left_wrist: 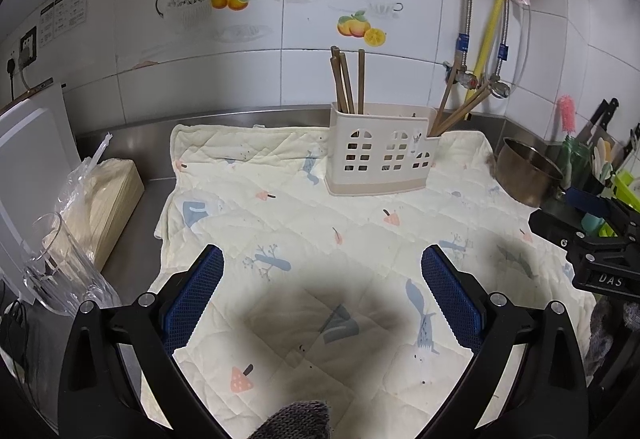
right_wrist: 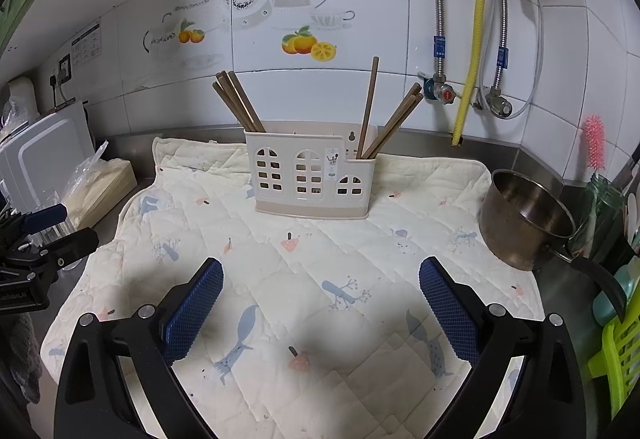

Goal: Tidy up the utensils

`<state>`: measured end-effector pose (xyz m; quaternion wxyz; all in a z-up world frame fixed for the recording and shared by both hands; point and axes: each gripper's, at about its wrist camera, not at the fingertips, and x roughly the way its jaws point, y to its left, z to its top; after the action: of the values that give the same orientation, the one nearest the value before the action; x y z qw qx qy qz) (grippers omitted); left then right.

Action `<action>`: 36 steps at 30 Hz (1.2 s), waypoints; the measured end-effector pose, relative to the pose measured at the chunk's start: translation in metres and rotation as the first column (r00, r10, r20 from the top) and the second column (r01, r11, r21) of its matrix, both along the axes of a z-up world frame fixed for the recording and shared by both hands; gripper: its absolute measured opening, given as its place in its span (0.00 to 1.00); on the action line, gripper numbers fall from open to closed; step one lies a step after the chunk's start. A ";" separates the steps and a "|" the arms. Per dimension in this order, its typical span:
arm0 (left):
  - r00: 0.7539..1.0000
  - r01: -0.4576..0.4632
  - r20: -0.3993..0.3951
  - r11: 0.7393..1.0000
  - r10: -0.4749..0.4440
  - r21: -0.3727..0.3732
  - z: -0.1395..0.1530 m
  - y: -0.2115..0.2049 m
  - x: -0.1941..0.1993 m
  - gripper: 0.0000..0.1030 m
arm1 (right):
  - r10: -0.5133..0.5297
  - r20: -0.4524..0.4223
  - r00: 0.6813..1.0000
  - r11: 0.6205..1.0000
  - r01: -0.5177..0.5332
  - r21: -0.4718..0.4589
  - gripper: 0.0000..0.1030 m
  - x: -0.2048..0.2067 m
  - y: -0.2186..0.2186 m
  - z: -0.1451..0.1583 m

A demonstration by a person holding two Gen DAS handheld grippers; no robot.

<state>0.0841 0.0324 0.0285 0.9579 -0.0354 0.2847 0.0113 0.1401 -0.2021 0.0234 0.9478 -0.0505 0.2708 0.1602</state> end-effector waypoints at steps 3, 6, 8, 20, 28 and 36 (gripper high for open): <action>1.000 0.001 -0.002 1.000 -0.001 -0.002 -0.001 0.000 0.000 0.95 | 0.001 0.001 1.000 1.000 -0.001 -0.001 0.92 0.000 0.001 -0.001; 1.000 0.000 -0.005 1.000 0.000 0.000 -0.003 0.000 0.000 0.95 | 0.000 0.001 1.000 1.000 0.000 -0.001 0.92 0.000 0.001 -0.001; 1.000 0.000 -0.008 1.000 0.000 0.000 -0.003 0.000 -0.001 0.95 | 0.001 -0.001 1.000 1.000 -0.001 -0.001 0.92 0.000 0.001 -0.001; 1.000 -0.003 -0.019 1.000 0.003 -0.001 -0.006 0.000 0.000 0.95 | 0.002 -0.011 1.000 1.000 -0.002 -0.006 0.93 0.000 0.003 -0.005; 0.999 -0.003 -0.033 1.000 0.003 -0.003 -0.011 0.001 0.001 0.95 | -0.001 -0.021 1.000 1.000 0.001 -0.005 0.93 0.002 0.002 -0.008; 0.999 -0.007 -0.041 1.000 0.007 -0.007 -0.014 0.002 0.001 0.95 | -0.002 -0.027 1.000 1.000 0.002 -0.008 0.93 0.002 0.002 -0.011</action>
<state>0.0846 0.0341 0.0147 0.9517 -0.0394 0.3042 0.0145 0.1418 -0.1999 0.0125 0.9440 -0.0519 0.2843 0.1590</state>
